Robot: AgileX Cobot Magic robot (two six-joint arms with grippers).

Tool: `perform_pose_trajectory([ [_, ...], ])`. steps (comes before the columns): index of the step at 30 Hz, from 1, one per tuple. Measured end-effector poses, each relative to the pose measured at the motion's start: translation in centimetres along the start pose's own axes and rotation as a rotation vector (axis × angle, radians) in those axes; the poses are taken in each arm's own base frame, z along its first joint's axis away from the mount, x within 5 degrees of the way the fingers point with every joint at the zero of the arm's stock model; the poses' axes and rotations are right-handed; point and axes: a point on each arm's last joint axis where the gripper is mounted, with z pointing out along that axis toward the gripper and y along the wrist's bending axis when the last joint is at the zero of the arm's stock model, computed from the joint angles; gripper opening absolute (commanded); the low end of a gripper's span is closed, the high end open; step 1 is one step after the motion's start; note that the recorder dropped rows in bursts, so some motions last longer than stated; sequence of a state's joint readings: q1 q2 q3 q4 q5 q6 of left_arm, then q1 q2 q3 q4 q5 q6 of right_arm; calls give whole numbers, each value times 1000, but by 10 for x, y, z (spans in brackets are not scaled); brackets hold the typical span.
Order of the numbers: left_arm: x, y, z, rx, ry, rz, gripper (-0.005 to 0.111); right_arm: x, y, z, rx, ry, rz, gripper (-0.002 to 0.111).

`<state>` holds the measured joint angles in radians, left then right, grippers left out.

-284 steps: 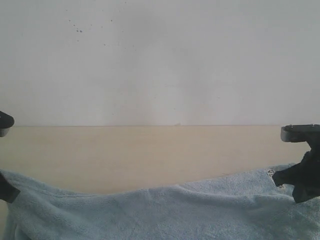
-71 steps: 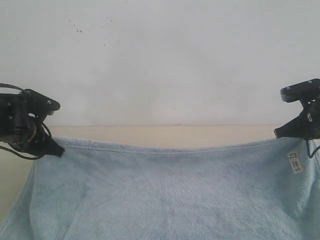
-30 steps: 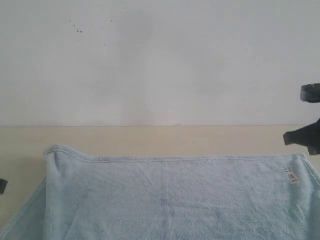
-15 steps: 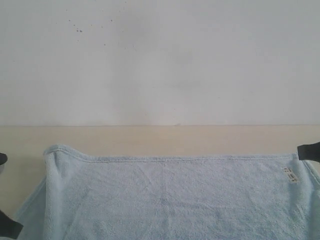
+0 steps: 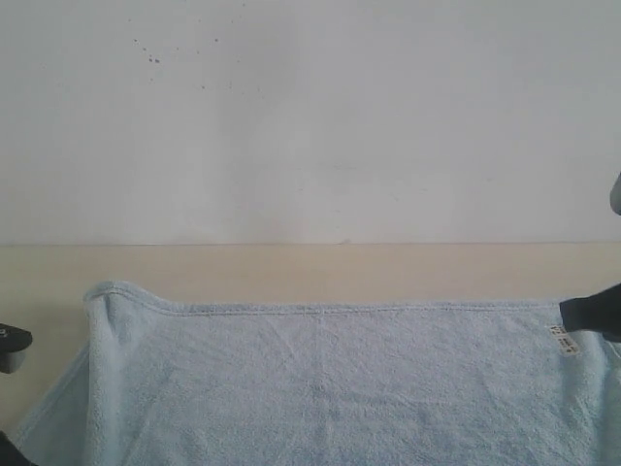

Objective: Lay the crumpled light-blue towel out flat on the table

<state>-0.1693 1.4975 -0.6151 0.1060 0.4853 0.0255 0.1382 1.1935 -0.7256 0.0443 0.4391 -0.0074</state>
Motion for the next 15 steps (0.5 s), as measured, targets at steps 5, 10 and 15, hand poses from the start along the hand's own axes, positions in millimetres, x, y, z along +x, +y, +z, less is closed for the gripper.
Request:
perform_pose_trajectory([
  [5,1,-1,10,6,37,14,4,2,0,0,-1,18,-4,0],
  [10,1,-1,14,8,49,15,4,2,0,0,-1,19,-5,0],
  [15,2,-2,23,13,72,17,4,2,0,0,-1,20,-7,0],
])
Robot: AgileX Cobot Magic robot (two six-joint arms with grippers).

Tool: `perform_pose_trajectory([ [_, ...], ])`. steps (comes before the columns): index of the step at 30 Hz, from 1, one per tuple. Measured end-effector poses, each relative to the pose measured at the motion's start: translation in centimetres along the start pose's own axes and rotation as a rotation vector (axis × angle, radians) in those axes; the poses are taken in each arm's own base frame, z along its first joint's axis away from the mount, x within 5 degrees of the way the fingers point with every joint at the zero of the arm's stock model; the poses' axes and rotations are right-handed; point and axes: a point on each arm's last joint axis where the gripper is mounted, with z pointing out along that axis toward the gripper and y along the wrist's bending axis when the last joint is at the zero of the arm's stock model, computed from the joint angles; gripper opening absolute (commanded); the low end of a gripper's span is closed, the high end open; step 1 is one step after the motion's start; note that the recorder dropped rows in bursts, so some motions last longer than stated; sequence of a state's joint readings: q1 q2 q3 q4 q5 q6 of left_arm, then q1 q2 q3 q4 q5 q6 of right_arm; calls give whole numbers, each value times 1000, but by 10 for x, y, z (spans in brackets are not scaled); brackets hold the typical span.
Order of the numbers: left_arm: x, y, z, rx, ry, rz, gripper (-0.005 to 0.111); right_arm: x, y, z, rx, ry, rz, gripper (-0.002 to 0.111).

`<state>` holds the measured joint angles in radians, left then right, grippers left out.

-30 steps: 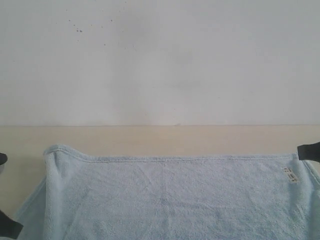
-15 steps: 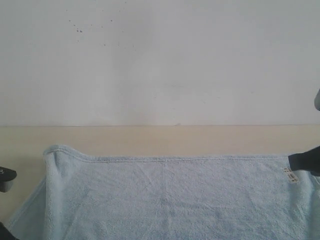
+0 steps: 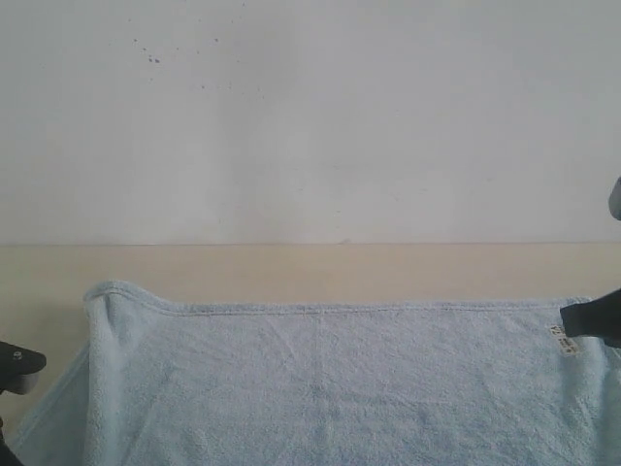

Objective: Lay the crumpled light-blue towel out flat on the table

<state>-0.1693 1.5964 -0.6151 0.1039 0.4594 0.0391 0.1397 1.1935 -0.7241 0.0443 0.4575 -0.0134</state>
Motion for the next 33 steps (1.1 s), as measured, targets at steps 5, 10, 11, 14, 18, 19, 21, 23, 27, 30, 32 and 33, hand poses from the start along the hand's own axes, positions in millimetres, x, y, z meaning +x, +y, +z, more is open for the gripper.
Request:
perform_pose_trajectory([
  [5,2,-1,10,5,39,2,4,0,0,0,0,4,0,0],
  [10,2,-1,13,7,53,2,4,0,0,0,-2,4,5,0],
  [11,3,-1,13,8,64,3,4,0,0,0,-4,4,7,0],
  [14,8,0,12,-5,113,-18,4,0,0,0,-5,4,9,0],
  [18,18,3,13,-44,184,-66,4,0,1,0,-7,4,14,0],
  [19,20,3,13,-48,198,-74,4,0,1,0,-8,5,16,0],
  [21,24,3,14,-60,226,-88,4,1,1,0,-11,6,23,0],
  [23,29,4,13,-80,250,-107,4,1,2,0,-18,6,35,0],
  [27,40,7,13,-140,306,-163,4,0,2,0,-22,6,35,0],
  [30,46,10,11,-183,321,-207,4,1,2,0,-23,7,35,0],
  [32,49,12,9,-217,321,-225,4,1,2,0,-23,7,33,0],
  [33,49,14,7,-235,316,-232,4,1,2,0,-24,9,27,0],
])
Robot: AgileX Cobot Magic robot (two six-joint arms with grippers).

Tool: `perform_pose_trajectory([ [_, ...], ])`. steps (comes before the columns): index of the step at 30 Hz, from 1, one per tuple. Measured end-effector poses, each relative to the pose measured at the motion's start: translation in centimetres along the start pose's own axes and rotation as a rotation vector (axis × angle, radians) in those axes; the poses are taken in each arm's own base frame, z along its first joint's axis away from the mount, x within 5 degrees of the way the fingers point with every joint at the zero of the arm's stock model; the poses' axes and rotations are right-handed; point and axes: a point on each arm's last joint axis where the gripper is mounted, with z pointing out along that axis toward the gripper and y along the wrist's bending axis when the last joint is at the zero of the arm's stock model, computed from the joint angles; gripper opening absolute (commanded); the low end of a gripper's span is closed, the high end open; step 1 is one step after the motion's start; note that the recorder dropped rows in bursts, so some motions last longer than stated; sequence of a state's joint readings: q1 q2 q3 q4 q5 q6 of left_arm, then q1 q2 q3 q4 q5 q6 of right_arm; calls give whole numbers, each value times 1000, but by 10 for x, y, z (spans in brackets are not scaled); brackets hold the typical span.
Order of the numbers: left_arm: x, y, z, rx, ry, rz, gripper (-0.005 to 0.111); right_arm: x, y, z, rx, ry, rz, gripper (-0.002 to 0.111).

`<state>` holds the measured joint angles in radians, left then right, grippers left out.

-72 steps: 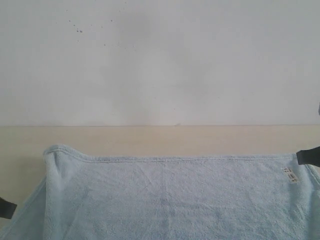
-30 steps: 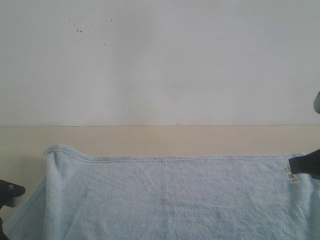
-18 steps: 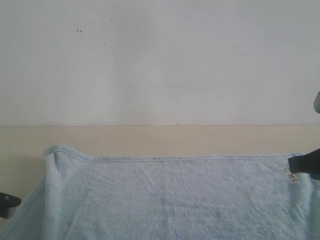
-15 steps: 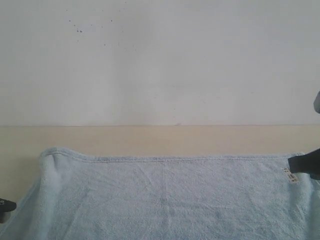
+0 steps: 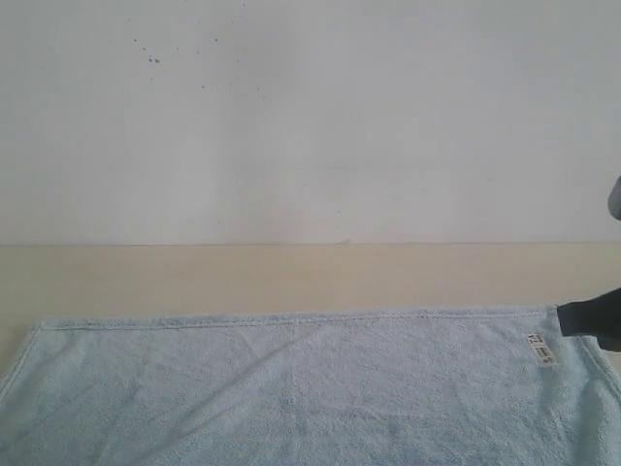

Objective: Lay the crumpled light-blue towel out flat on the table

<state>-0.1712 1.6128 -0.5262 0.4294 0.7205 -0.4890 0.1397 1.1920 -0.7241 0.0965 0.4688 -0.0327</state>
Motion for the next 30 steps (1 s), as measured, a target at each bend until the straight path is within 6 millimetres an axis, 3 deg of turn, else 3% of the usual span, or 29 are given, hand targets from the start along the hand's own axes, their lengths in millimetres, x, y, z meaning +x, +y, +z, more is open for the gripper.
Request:
perform_pose_trajectory([
  [5,-5,6,-16,-8,-98,-39,4,7,0,2,1,31,-60,0],
  [10,-15,12,-43,14,-235,-68,4,32,-7,12,46,92,-131,0],
  [16,-15,19,-67,33,-359,-64,4,47,-17,28,144,121,-187,0],
  [24,-13,21,-74,29,-393,-20,4,67,-47,65,253,311,-99,0],
  [30,-15,19,-75,50,-424,-20,4,78,-53,80,262,399,-87,0],
])
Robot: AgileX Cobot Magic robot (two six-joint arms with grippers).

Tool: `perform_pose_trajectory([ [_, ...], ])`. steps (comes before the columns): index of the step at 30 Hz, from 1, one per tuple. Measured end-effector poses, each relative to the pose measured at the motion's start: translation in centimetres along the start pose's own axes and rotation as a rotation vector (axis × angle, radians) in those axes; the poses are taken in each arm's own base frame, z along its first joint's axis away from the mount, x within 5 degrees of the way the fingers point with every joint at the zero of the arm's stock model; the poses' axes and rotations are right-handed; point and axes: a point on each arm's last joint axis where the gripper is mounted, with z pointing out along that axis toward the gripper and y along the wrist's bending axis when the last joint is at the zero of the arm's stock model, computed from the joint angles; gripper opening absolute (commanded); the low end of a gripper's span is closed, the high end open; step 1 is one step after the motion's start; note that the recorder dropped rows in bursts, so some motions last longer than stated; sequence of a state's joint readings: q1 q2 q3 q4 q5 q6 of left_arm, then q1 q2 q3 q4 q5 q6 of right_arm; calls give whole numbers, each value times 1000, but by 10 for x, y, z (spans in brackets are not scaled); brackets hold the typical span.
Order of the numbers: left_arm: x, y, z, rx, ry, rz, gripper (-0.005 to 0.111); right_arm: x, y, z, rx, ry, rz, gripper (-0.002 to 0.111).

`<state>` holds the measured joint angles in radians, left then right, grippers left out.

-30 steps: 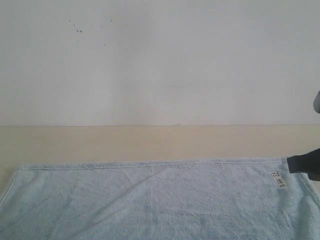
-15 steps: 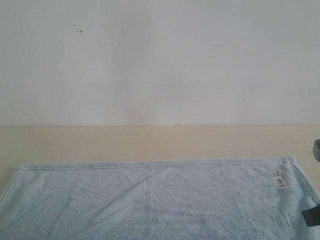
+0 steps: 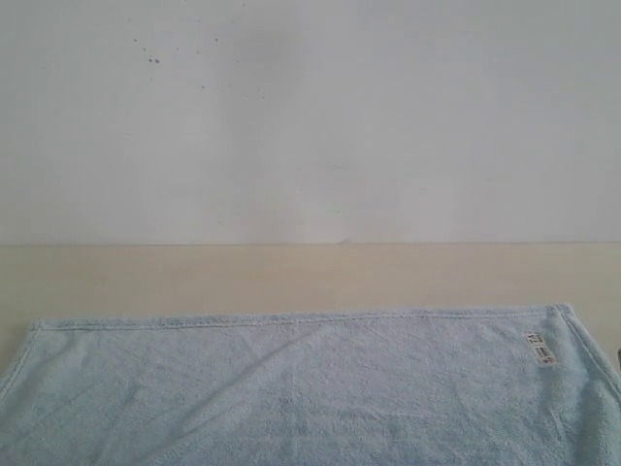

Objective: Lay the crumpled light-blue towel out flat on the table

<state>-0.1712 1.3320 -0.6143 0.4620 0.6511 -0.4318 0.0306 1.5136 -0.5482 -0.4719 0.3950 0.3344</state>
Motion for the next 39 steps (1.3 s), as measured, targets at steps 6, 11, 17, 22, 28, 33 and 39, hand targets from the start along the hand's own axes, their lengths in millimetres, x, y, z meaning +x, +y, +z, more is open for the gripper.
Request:
perform_pose_trajectory([
  [6,-1,-1,0,11,-8,-4,4,2,2,8,-4,34,-6,0],
  [11,-1,-1,0,13,-13,-2,4,5,1,10,4,70,-2,0],
  [17,-3,-2,0,21,-32,-2,4,8,2,10,-4,107,32,0],
  [22,-3,-2,0,21,-32,-2,4,9,3,11,-6,123,31,0],
  [28,-3,-2,0,22,-34,-2,4,10,5,19,-16,142,27,0],
  [33,-3,-2,0,22,-34,-2,4,10,5,20,-19,138,24,0],
  [39,-3,-2,0,21,-30,-2,4,19,6,22,-16,172,47,0],
])
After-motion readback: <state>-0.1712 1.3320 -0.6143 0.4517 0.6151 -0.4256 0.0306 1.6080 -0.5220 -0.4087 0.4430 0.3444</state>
